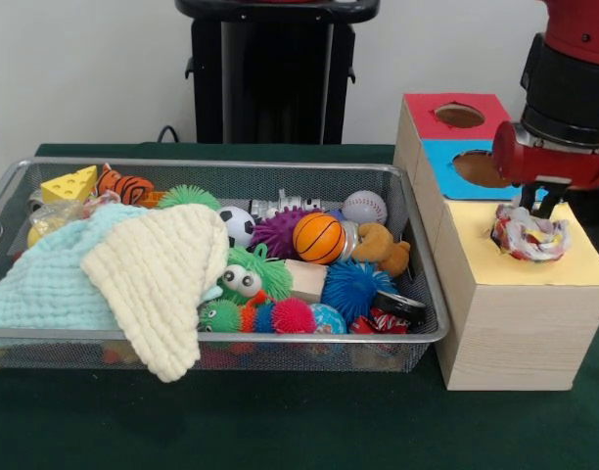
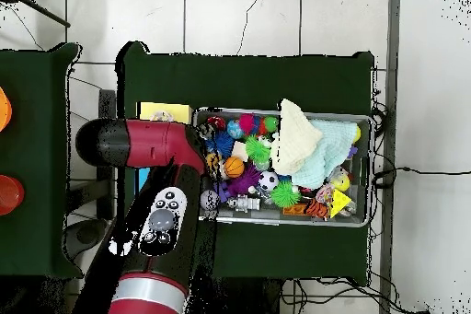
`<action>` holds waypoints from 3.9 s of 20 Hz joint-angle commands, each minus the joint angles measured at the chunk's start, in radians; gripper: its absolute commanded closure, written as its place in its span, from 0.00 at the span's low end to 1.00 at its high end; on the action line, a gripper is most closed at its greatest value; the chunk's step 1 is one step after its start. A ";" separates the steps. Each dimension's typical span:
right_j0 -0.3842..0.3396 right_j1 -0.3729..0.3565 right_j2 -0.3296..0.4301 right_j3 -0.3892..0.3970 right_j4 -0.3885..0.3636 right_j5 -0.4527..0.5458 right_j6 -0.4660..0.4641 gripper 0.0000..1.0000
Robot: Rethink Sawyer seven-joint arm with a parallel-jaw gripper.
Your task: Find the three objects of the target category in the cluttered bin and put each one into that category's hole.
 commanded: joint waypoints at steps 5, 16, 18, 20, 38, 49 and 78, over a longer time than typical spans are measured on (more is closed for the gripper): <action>-0.005 0.161 0.079 -0.027 -0.002 -0.114 0.211 1.00; -0.087 0.272 0.202 0.065 0.014 -0.359 0.199 1.00; -0.126 0.285 0.251 0.087 0.006 -0.429 0.191 1.00; -0.137 0.285 0.260 0.092 -0.002 -0.445 0.188 1.00; -0.070 -0.029 0.088 0.184 -0.007 0.001 0.176 1.00; -0.083 -0.088 0.066 0.130 -0.033 0.181 0.149 1.00; -0.046 0.146 0.042 -0.277 -0.004 0.313 0.243 1.00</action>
